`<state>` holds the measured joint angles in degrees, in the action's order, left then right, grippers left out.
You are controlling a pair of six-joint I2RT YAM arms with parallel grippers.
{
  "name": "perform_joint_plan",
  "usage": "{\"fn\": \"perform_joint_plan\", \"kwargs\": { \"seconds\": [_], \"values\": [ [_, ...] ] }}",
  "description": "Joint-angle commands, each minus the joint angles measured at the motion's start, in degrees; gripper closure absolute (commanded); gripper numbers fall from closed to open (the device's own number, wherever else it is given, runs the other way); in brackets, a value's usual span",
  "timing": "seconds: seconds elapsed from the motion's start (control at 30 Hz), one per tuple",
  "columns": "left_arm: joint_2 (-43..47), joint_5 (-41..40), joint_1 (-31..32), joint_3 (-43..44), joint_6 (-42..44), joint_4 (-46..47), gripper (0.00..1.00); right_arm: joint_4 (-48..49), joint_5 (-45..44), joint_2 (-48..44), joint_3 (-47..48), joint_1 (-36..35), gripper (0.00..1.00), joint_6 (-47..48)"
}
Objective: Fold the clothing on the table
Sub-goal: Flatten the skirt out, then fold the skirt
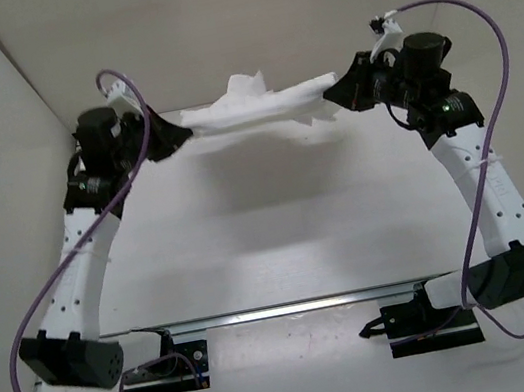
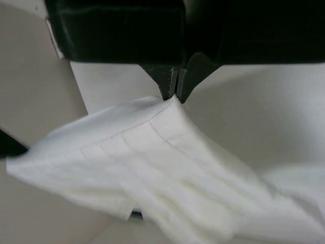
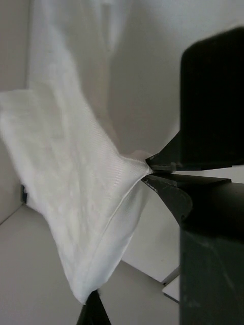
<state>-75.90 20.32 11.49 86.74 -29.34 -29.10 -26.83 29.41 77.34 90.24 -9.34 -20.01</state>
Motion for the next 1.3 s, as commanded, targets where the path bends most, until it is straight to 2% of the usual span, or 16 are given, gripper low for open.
{"fn": "perform_joint_plan", "kwargs": {
  "seconds": [0.0,0.03,0.1,0.17,0.2,0.23,0.3,0.37,0.47,0.63,0.73,0.87,1.07,1.17,1.23,1.27],
  "values": [
    [7.3,0.1,1.6,-19.7,-2.0,5.9,1.00,2.6,3.5,-1.4,-12.1,1.3,1.00,0.1],
    [9.6,-0.6,1.9,-23.4,-2.7,7.4,1.00,3.1,3.0,-1.9,-17.7,1.0,1.00,0.1],
    [12.9,-0.7,3.2,-38.2,-4.1,10.9,0.96,2.5,1.4,-3.0,-25.6,0.6,1.00,-0.6],
    [16.3,1.7,4.2,-48.0,-6.0,14.4,0.53,1.0,-2.2,-4.7,-32.9,-1.5,0.95,-3.4],
    [17.8,1.8,5.2,-52.9,-6.5,16.0,0.45,1.9,-3.3,-6.7,-40.6,-3.6,0.81,-4.7],
    [18.7,1.7,6.5,-56.0,-6.8,16.2,0.39,2.5,-4.3,-7.5,-42.8,-4.3,0.70,-5.6],
    [20.2,-0.1,7.8,-60.6,-6.8,15.9,0.36,4.9,-5.4,-12.5,-49.3,-6.3,0.63,-8.9],
    [21.7,-0.4,7.7,-64.4,-7.3,15.6,0.33,8.4,-5.6,-15.9,-54.8,-6.8,0.47,-9.8],
    [24.8,-2.8,7.4,-67.5,-8.1,15.3,0.27,9.3,-5.2,-16.6,-56.7,-4.5,0.40,-8.4],
    [24.4,-6.6,7.6,-69.1,-9.9,18.3,0.26,13.6,-8.0,-10.8,-57.8,-5.1,0.45,-5.3],
    [19.8,-9.6,9.1,-67.3,-10.8,21.6,0.26,17.8,-10.9,-7.1,-56.8,-6.7,0.47,-5.2],
    [11.7,-12.1,10.7,-64.1,-11.0,24.3,0.28,17.7,-16.9,-3.1,-53.9,-7.4,0.47,-4.4],
    [3.5,-14.6,12.8,-59.8,-11.9,28.2,0.30,19.3,-17.5,3.6,-51.7,-6.7,0.48,-3.6],
    [0.1,-14.3,13.5,-58.2,-11.8,28.5,0.35,20.0,-18.2,6.1,-51.4,-6.9,0.50,-3.3],
    [-1.7,-14.0,13.9,-57.6,-11.6,28.6,0.47,20.6,-19.2,7.6,-51.5,-7.4,0.56,-3.2],
    [-2.0,-14.3,13.9,-57.7,-11.6,28.5,0.50,21.1,-19.9,7.7,-51.7,-7.2,0.58,-3.7]
  ]
}}
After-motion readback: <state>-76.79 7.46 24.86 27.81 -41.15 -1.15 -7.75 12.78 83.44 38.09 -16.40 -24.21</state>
